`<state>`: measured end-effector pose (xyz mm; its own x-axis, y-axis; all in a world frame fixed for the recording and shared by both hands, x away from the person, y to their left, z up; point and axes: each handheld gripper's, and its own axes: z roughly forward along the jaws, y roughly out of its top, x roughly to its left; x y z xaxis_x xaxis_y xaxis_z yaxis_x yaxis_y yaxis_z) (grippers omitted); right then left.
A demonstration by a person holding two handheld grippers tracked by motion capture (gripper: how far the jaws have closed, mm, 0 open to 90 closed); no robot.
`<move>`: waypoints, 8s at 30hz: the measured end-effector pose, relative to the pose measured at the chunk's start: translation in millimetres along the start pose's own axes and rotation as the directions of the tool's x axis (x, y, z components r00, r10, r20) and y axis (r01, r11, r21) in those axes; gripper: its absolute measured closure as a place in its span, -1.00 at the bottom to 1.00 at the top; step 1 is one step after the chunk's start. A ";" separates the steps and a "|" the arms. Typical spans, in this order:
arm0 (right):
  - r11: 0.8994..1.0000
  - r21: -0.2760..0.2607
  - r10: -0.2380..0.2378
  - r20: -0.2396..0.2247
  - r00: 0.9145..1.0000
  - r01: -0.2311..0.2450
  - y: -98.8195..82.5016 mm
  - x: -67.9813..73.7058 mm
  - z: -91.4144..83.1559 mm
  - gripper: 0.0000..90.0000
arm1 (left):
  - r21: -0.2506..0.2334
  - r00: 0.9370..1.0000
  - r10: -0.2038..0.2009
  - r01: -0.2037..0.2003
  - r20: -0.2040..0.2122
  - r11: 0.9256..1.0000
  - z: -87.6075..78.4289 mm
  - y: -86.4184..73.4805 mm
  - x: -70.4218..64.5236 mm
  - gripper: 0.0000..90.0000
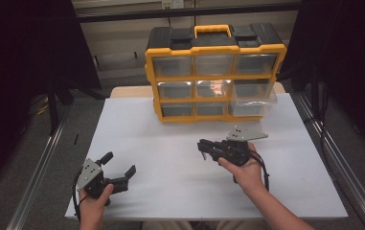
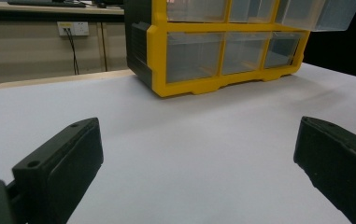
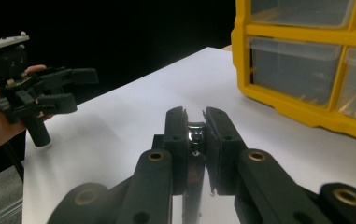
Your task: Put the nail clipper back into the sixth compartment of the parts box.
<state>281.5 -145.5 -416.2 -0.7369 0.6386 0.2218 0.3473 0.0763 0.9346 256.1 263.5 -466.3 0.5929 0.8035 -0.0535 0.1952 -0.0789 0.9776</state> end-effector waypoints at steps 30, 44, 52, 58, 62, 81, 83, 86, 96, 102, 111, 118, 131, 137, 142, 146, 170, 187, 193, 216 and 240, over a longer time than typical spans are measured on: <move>0.998 -0.063 0.020 0.048 0.999 -0.017 33.7 -14.7 -3.3 0.79 | -0.013 1.000 -0.003 0.004 0.001 1.000 -0.5 0.3 0.7 -0.96; 0.996 -0.085 0.037 0.057 0.998 -0.032 44.5 -21.1 -5.7 0.79 | -0.016 1.000 -0.002 0.002 0.004 1.000 -0.8 0.8 1.1 -0.96; 0.995 -0.095 0.040 0.074 0.996 -0.033 50.1 -23.9 -6.7 0.79 | -0.015 1.000 -0.002 0.002 0.004 1.000 -0.3 0.7 0.7 -0.96; 0.995 -0.102 0.032 0.083 0.996 -0.023 55.9 -26.2 -8.2 0.79 | -0.015 1.000 0.002 -0.002 0.001 1.000 -0.9 0.9 1.4 -0.96; 0.994 -0.109 0.030 0.088 0.996 -0.021 61.0 -27.5 -8.8 0.79 | -0.013 1.000 0.000 0.000 0.002 1.000 -0.3 0.6 1.1 -0.96; 0.993 -0.119 0.035 0.110 0.993 -0.022 74.0 -34.0 -9.1 0.79 | -0.016 1.000 -0.004 0.005 0.010 1.000 0.3 0.6 0.7 -0.96; 0.992 -0.123 0.029 0.112 0.993 -0.015 75.1 -35.2 -9.4 0.79 | -0.014 1.000 -0.003 0.004 0.010 1.000 0.2 0.5 0.8 -0.96; 0.993 -0.118 0.027 0.116 0.993 -0.013 76.9 -36.4 -9.6 0.79 | -0.016 1.000 -0.003 0.003 0.006 1.000 0.1 0.4 1.4 -0.96; 0.991 -0.132 0.023 0.129 0.991 -0.006 86.8 -39.4 -12.4 0.79 | -0.017 1.000 -0.005 0.005 0.001 1.000 0.3 0.5 2.1 -0.96; 0.991 -0.134 0.022 0.140 0.990 -0.003 90.5 -42.3 -14.1 0.79 | -0.015 1.000 -0.007 0.007 -0.004 1.000 -0.3 0.5 2.4 -0.96; 0.991 -0.137 0.019 0.150 0.988 0.001 97.0 -47.4 -17.4 0.79 | -0.012 1.000 0.004 -0.004 -0.010 1.000 -0.5 0.6 3.0 -0.96; 0.991 -0.137 0.017 0.157 0.988 0.004 100.6 -50.0 -20.9 0.79 | -0.016 1.000 -0.004 0.004 0.000 1.000 0.4 0.3 2.1 -0.96; 0.988 -0.153 0.029 0.177 0.984 -0.002 110.3 -55.8 -25.7 0.79 | -0.011 1.000 -0.002 0.002 0.005 1.000 0.8 -0.2 2.2 -0.96; 0.986 -0.166 0.046 0.196 0.979 -0.014 113.6 -62.8 -29.4 0.79 | -0.006 1.000 -0.001 0.001 -0.002 1.000 1.7 -0.8 0.7 -0.96; 0.985 -0.170 0.038 0.213 0.976 -0.001 118.5 -65.0 -32.6 0.79 | -0.006 1.000 0.002 -0.002 0.002 1.000 1.8 -0.6 0.9 -0.96; 0.985 -0.174 0.042 0.216 0.975 -0.004 120.3 -66.8 -32.8 0.79 | -0.006 1.000 0.006 -0.006 -0.010 1.000 1.6 -0.6 1.1 -0.96; 0.984 -0.179 0.034 0.262 0.964 0.014 134.2 -73.3 -32.0 0.79 | -0.004 1.000 0.001 0.000 0.003 1.000 4.1 -1.8 -0.5 -0.96; 0.981 -0.193 0.054 0.320 0.946 0.009 135.5 -86.4 -45.3 0.79 | -0.002 1.000 0.010 -0.010 0.001 1.000 3.5 -1.3 -0.2 -0.96; 0.981 -0.196 0.064 0.339 0.939 0.004 135.0 -92.2 -49.9 0.79 | 0.000 1.000 0.011 -0.011 -0.001 1.000 3.0 -1.3 0.1 -0.96; 0.983 -0.181 0.059 0.399 0.915 0.015 128.5 -104.1 -59.4 0.79 | -0.008 1.000 0.012 -0.012 0.007 1.000 2.8 -0.5 0.4 -0.96; 0.985 -0.170 0.077 0.432 0.899 -0.003 115.7 -115.2 -63.3 0.78 | -0.005 1.000 0.016 -0.016 0.000 1.000 2.8 -0.6 0.5 -0.96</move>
<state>369.8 -258.7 -316.0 -0.3852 0.9103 0.1515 0.2461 -0.0569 0.9676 258.6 262.3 -467.4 0.5956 0.8024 -0.0375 0.1819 -0.0892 0.9793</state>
